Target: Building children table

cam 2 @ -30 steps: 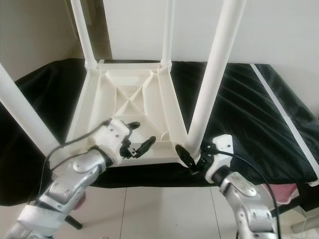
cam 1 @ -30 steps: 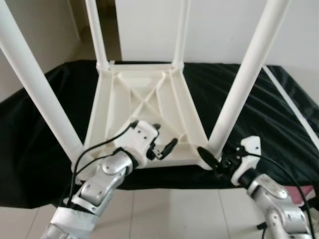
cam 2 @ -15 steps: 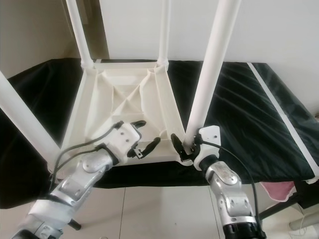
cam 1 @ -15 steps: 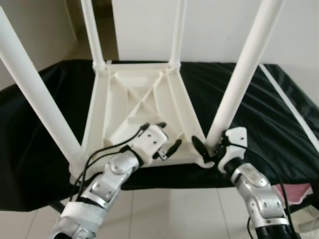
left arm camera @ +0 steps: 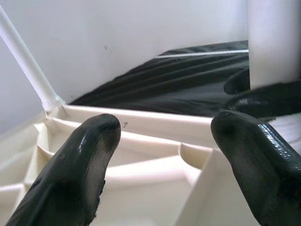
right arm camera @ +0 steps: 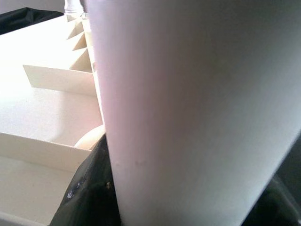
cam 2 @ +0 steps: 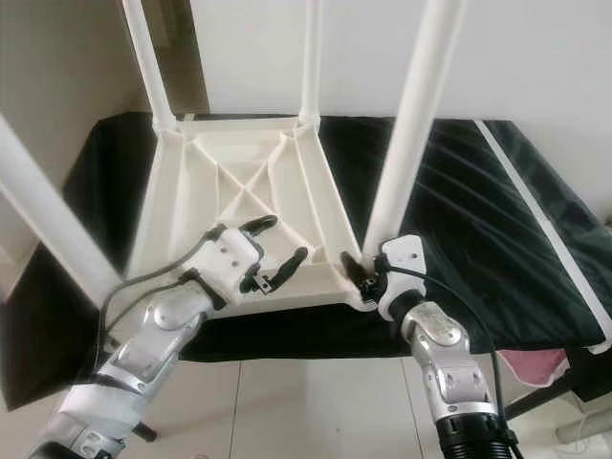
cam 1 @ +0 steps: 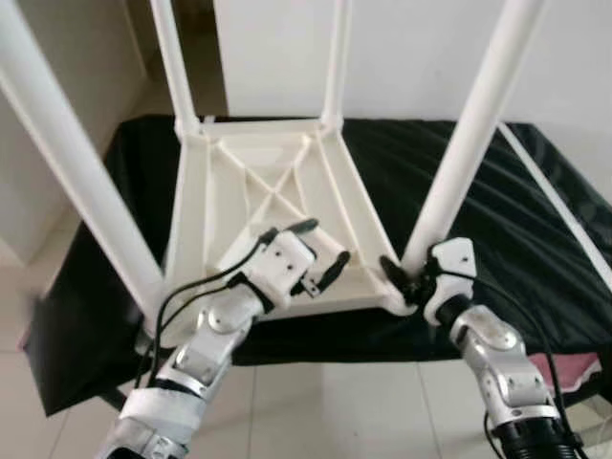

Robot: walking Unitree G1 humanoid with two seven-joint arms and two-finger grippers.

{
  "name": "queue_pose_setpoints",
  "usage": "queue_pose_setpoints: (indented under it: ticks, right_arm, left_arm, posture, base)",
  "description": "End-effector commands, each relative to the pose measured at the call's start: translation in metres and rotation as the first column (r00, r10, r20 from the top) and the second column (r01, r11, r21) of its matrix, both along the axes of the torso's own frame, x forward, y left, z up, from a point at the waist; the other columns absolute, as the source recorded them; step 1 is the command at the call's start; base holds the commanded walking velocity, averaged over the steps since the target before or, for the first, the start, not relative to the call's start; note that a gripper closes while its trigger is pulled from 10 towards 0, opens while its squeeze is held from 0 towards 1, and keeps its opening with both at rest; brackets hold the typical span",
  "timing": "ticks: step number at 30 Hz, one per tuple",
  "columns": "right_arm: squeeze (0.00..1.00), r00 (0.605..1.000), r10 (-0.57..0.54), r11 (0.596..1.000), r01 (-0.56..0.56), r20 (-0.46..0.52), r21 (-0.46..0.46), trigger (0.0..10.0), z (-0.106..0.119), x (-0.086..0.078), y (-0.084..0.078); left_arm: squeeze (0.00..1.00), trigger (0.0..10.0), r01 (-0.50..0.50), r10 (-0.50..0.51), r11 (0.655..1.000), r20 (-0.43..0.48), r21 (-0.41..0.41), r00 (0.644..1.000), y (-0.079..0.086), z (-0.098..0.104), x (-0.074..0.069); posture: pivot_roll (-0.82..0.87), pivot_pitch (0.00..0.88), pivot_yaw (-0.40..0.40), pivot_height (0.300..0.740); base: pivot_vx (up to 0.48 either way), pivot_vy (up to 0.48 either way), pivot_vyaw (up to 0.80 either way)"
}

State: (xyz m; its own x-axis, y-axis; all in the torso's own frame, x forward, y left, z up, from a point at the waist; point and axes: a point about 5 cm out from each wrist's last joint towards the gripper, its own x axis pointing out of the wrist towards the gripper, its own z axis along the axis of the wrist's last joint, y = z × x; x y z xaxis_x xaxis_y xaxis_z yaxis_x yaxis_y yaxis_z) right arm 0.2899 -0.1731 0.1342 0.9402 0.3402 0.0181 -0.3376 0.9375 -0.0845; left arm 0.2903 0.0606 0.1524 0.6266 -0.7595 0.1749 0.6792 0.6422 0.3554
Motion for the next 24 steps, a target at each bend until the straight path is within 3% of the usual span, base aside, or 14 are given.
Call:
queue_pose_setpoints:
  ticks: [1,3,4,5,6,10,13,16,17,18,20,23,24]
  right_arm:
    - [0.0,0.999,-0.027,0.999,0.026,-0.033,-0.033,0.0,-0.007,-0.003,-0.003]
    - [0.0,0.999,-0.04,0.999,0.039,-0.036,-0.029,0.4,-0.008,-0.004,0.001]
    - [0.0,0.998,-0.041,0.999,0.04,-0.036,-0.027,4.4,-0.008,-0.005,0.003]
    - [0.0,0.998,-0.041,0.999,0.041,-0.036,-0.027,4.4,-0.009,-0.006,0.005]
    - [0.0,0.998,-0.041,0.999,0.04,-0.038,-0.026,10.0,-0.009,-0.007,0.006]
    - [0.0,0.997,-0.066,0.998,0.066,-0.043,-0.012,10.0,-0.009,-0.008,0.006]
    - [0.0,0.984,-0.173,0.985,0.174,-0.042,0.0,10.0,-0.009,-0.011,0.0]
    - [0.0,0.944,-0.324,0.943,0.327,-0.069,0.053,10.0,-0.01,-0.013,-0.011]
    - [0.0,0.944,-0.324,0.943,0.327,-0.069,0.053,10.0,-0.01,-0.013,-0.011]
    - [0.0,0.911,-0.398,0.91,0.407,-0.106,0.082,10.0,-0.013,-0.015,-0.015]
    - [0.0,0.897,-0.424,0.895,0.436,-0.122,0.093,10.0,-0.015,-0.015,-0.016]
    - [0.0,0.83,-0.542,0.828,0.554,-0.128,0.087,10.0,-0.019,-0.015,-0.016]
    - [0.0,0.83,-0.542,0.828,0.554,-0.128,0.087,10.0,-0.019,-0.015,-0.016]
  left_arm:
    - [0.0,10.0,0.013,-0.013,1.0,-0.007,0.001,1.0,-0.002,-0.001,-0.003]
    - [0.0,10.0,0.019,-0.019,1.0,-0.01,-0.015,1.0,-0.005,-0.002,-0.006]
    - [0.0,10.0,0.027,-0.027,0.999,-0.01,-0.017,1.0,-0.006,-0.003,-0.007]
    - [0.0,10.0,0.033,-0.033,0.999,-0.01,-0.017,0.999,-0.006,-0.004,-0.008]
    - [0.0,10.0,0.037,-0.037,0.999,-0.008,-0.015,0.999,-0.007,-0.004,-0.009]
    - [0.0,10.0,0.045,-0.045,0.999,-0.009,-0.019,0.999,-0.007,-0.004,-0.011]
    - [0.0,10.0,0.057,-0.057,0.998,-0.014,-0.018,0.998,-0.005,-0.005,-0.011]
    - [0.0,10.0,0.068,-0.068,0.998,-0.018,-0.02,0.998,-0.005,-0.003,-0.009]
    - [0.0,10.0,0.068,-0.068,0.998,-0.018,-0.02,0.998,-0.005,-0.003,-0.009]
    - [0.0,10.0,0.082,-0.083,0.996,-0.021,-0.017,0.996,-0.006,-0.003,-0.009]
    - [0.0,10.0,0.088,-0.088,0.996,-0.021,-0.015,0.996,-0.006,-0.003,-0.009]
    - [0.0,10.0,0.119,-0.119,0.993,-0.021,-0.001,0.993,-0.009,-0.002,-0.008]
    - [0.0,10.0,0.119,-0.119,0.993,-0.021,-0.001,0.993,-0.009,-0.002,-0.008]
  posture:
    - [-0.01,0.034,-0.034,0.74]
    - [-0.02,0.033,-0.035,0.74]
    - [-0.02,0.033,-0.036,0.74]
    - [-0.02,0.033,-0.036,0.74]
    - [-0.02,0.033,-0.036,0.74]
    - [-0.01,0.035,-0.038,0.74]
    - [-0.01,0.035,-0.043,0.74]
    - [-0.02,0.034,-0.039,0.74]
    - [-0.02,0.034,-0.039,0.74]
    - [-0.02,0.035,-0.038,0.74]
    - [-0.02,0.035,-0.038,0.74]
    - [-0.02,0.037,-0.035,0.74]
    - [-0.02,0.037,-0.035,0.74]
  base:
    - [0.0,0.0,0.0]
    - [0.0,0.0,0.0]
    - [0.0,0.0,0.0]
    - [0.0,0.0,0.0]
    - [0.0,0.0,0.0]
    - [0.0,0.0,0.0]
    - [0.0,0.0,0.0]
    - [0.0,0.0,0.0]
    - [0.0,0.0,0.0]
    - [0.0,0.0,0.0]
    - [0.0,0.0,0.0]
    - [0.0,0.0,0.0]
    - [0.0,0.0,0.0]
